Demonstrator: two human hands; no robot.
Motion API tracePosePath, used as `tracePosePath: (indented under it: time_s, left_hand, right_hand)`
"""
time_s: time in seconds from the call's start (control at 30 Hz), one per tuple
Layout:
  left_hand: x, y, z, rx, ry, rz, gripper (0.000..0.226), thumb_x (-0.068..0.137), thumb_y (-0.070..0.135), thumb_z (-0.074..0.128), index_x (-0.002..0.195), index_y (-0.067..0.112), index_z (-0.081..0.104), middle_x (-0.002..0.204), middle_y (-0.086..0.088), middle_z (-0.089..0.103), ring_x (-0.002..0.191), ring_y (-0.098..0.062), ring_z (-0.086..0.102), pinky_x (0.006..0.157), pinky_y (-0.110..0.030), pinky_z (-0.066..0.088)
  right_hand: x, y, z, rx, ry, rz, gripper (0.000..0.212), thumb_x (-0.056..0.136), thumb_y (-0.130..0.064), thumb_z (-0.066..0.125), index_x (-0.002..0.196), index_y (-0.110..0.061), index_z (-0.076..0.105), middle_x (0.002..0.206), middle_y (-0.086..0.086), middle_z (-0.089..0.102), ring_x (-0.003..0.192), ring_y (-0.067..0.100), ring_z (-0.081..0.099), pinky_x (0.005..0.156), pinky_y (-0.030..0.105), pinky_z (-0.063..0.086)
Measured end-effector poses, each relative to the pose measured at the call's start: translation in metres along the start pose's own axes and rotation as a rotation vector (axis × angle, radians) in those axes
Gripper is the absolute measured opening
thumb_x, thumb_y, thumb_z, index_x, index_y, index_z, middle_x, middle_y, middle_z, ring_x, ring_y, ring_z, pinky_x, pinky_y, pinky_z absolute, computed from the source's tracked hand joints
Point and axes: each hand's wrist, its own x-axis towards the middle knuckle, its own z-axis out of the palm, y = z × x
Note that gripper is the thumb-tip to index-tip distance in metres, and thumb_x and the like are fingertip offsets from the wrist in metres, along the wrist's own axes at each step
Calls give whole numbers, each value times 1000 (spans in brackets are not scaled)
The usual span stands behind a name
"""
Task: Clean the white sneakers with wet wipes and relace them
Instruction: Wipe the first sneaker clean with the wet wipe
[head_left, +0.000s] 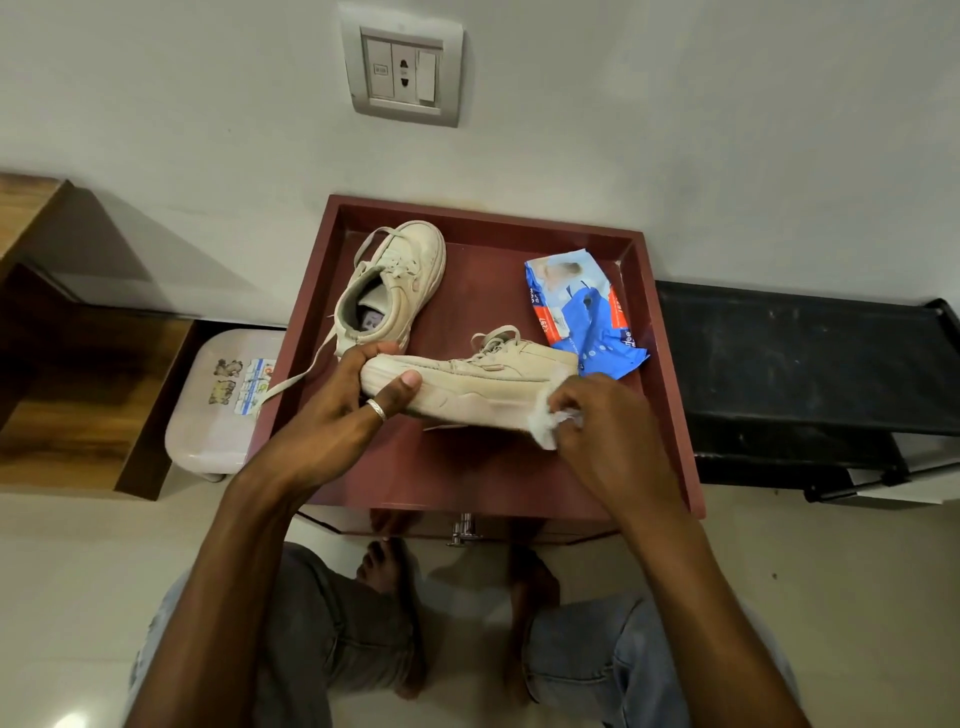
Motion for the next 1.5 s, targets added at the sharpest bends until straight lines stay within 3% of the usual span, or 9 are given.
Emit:
tracePosePath:
  time_s: [0.13, 0.23, 0.33, 0.47, 0.7, 0.93, 1.23, 1.43, 1.5]
  left_hand:
    - [-1, 1, 1, 8, 12, 10, 61, 85, 53, 63, 140, 31, 48, 130, 10, 63, 120, -4, 61, 111, -41, 47]
    - [-1, 2, 2, 6, 17, 9, 61, 84, 52, 63, 138, 31, 49, 129, 10, 63, 119, -4, 61, 110, -41, 48]
    - [-1, 2, 2, -3, 23, 1, 56, 90, 52, 66, 138, 28, 49, 129, 8, 63, 121, -8, 61, 110, -42, 48]
    - [-1, 4, 4, -4, 24, -3, 56, 88, 46, 62, 138, 25, 49, 128, 6, 64, 120, -8, 61, 110, -41, 48]
    - [0, 4, 3, -19, 21, -5, 57, 87, 44, 62, 138, 25, 49, 128, 4, 64, 120, -8, 62, 110, -40, 48]
    - [0, 3, 2, 20, 11, 5, 57, 85, 49, 63, 137, 29, 49, 128, 8, 65, 119, -6, 62, 110, -40, 49]
    - [1, 1, 0, 28, 8, 5, 56, 89, 52, 67, 136, 27, 50, 128, 7, 65, 119, -7, 63, 109, -41, 49]
    - [2, 0, 1, 36, 11, 5, 54, 88, 56, 67, 132, 29, 52, 124, 11, 67, 117, -6, 64, 108, -42, 50]
    - [2, -1, -1, 31, 7, 7, 56, 83, 57, 67, 129, 30, 54, 122, 11, 69, 118, -7, 64, 109, -44, 49]
  right_hand:
    - [-1, 29, -5, -101, -10, 136, 21, 84, -10, 68, 66, -14, 57, 67, 3, 62, 57, 17, 58, 51, 23, 42]
    - [1, 14, -2, -118, 17, 157, 7, 83, -10, 68, 88, -11, 63, 87, 3, 62, 71, 18, 58, 59, 35, 50]
    - [0, -9, 5, -79, 71, 161, 25, 80, -4, 67, 100, -16, 59, 107, 2, 54, 79, 13, 50, 62, 23, 44]
    - [-2, -26, 10, -16, 70, 108, 17, 83, -9, 63, 100, -13, 65, 105, 5, 59, 86, 16, 58, 64, 16, 42]
    - [-10, -55, 22, 123, 84, -102, 32, 78, -2, 62, 108, -13, 64, 113, 3, 55, 98, 21, 58, 77, 34, 52]
    - [-2, -36, 23, 73, 103, -109, 10, 80, -12, 69, 89, -13, 67, 92, 1, 64, 81, 17, 61, 65, 38, 54]
    - [3, 19, 2, -103, 43, 245, 9, 84, -10, 68, 93, -5, 69, 91, 8, 69, 79, 19, 62, 62, 26, 44]
    - [-8, -34, 20, -186, 98, -8, 24, 70, 4, 75, 89, -9, 66, 90, 10, 63, 71, 28, 62, 57, 33, 50]
    - [-4, -26, 19, -176, 101, 23, 24, 73, 1, 76, 92, -9, 66, 93, 10, 63, 75, 26, 62, 58, 32, 51]
